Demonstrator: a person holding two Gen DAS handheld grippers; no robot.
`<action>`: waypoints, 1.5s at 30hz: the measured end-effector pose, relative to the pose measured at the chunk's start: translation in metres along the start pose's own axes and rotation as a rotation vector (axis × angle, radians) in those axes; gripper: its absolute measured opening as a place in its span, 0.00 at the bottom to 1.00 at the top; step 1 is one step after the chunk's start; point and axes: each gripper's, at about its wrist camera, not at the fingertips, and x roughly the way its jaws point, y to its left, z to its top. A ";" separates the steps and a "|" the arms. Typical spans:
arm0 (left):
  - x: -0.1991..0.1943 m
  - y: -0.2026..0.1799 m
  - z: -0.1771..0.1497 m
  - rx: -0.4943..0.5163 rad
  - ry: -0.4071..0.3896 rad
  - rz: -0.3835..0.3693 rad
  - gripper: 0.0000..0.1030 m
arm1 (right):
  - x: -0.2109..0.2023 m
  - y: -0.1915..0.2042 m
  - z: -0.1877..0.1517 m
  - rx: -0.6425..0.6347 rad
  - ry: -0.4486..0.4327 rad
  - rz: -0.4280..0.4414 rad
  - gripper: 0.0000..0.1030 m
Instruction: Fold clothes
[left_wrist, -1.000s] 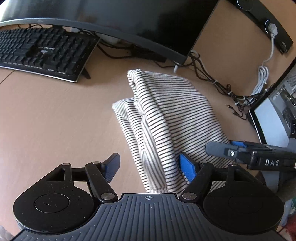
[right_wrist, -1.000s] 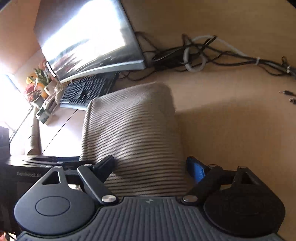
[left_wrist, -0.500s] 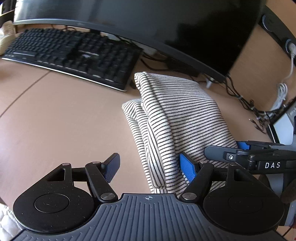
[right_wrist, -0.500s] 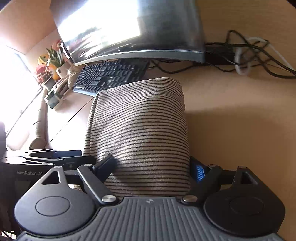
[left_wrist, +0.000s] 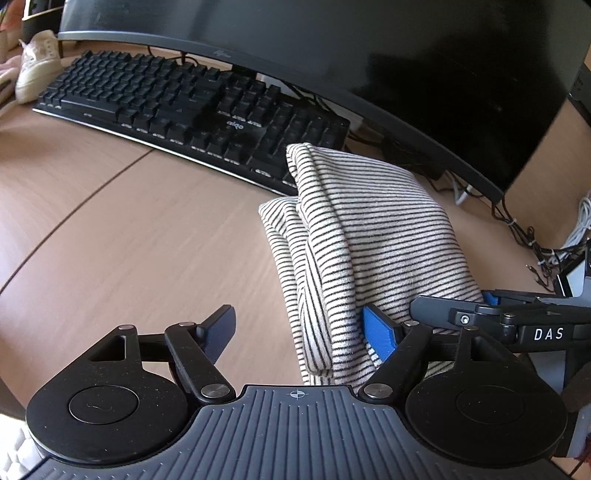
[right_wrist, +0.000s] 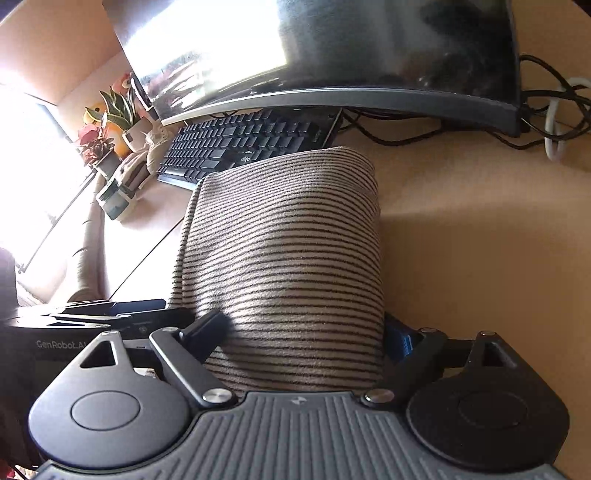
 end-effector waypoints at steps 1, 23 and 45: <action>0.001 0.001 0.001 0.002 0.003 -0.008 0.79 | 0.000 0.001 0.002 0.000 -0.001 -0.002 0.88; 0.031 0.012 0.020 0.068 0.004 -0.144 0.82 | 0.005 0.003 0.011 0.065 -0.023 -0.081 0.95; -0.105 -0.071 -0.083 -0.069 -0.264 0.168 1.00 | -0.121 0.032 -0.067 -0.069 -0.273 -0.240 1.00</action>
